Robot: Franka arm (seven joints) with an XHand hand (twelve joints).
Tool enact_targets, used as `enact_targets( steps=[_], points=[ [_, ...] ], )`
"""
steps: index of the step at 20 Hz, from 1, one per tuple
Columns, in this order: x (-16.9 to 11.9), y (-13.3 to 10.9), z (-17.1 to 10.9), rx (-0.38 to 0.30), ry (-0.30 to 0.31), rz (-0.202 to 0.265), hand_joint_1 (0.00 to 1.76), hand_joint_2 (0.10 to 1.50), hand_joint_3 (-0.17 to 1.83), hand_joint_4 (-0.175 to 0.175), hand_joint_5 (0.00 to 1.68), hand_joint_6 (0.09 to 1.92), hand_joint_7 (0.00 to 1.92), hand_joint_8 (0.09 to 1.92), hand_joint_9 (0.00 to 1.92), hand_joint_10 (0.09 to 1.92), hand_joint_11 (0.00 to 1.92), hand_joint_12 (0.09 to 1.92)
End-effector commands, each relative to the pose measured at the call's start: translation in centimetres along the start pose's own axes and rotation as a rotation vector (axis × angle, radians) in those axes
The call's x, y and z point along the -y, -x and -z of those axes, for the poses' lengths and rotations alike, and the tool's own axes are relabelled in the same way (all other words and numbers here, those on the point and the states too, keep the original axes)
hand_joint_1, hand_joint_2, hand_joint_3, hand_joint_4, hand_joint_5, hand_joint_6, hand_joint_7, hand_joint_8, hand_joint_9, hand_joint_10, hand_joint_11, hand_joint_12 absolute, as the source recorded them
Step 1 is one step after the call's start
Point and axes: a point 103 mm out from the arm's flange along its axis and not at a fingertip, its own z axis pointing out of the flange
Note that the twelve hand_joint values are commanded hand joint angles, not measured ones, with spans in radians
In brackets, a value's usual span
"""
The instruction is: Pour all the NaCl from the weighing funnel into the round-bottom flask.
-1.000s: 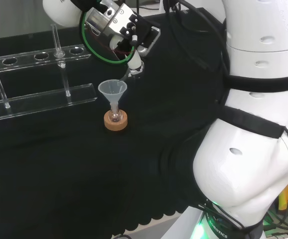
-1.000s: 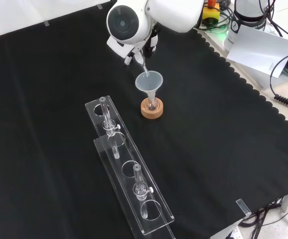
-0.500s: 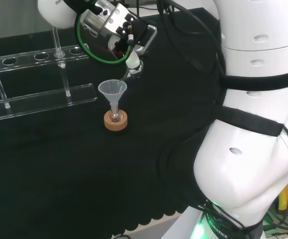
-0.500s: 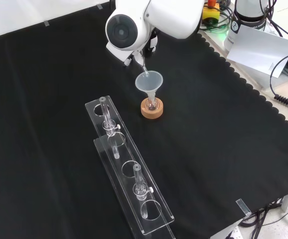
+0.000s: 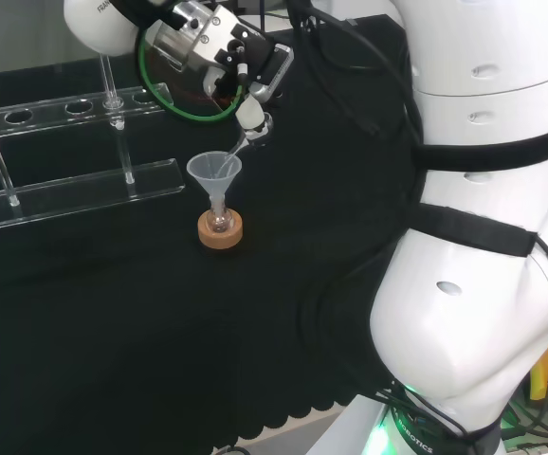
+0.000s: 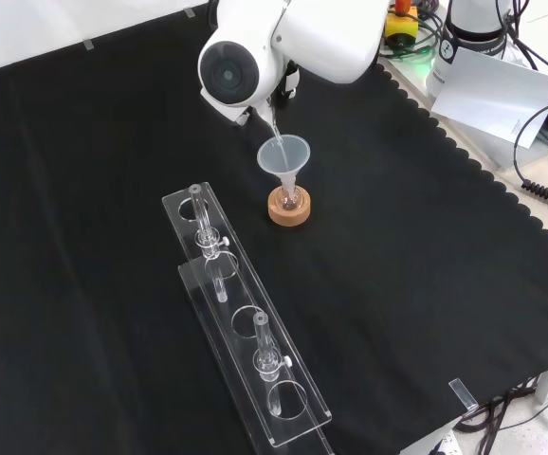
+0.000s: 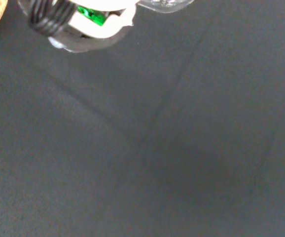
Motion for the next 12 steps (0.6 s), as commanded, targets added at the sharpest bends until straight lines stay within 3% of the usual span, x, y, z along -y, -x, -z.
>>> enact_targets(
  steps=[1,12],
  points=[
    [0.15,-0.12,0.29,0.023,-0.014,-0.007,1.11,0.72,0.67,0.091,1.13,0.92,1.13,0.56,1.37,0.15,1.04,0.91],
    [0.48,-0.52,1.14,0.074,-0.016,-0.007,1.1,0.72,0.67,0.098,1.13,0.92,1.13,0.55,1.37,0.14,1.03,0.92]
  ],
)
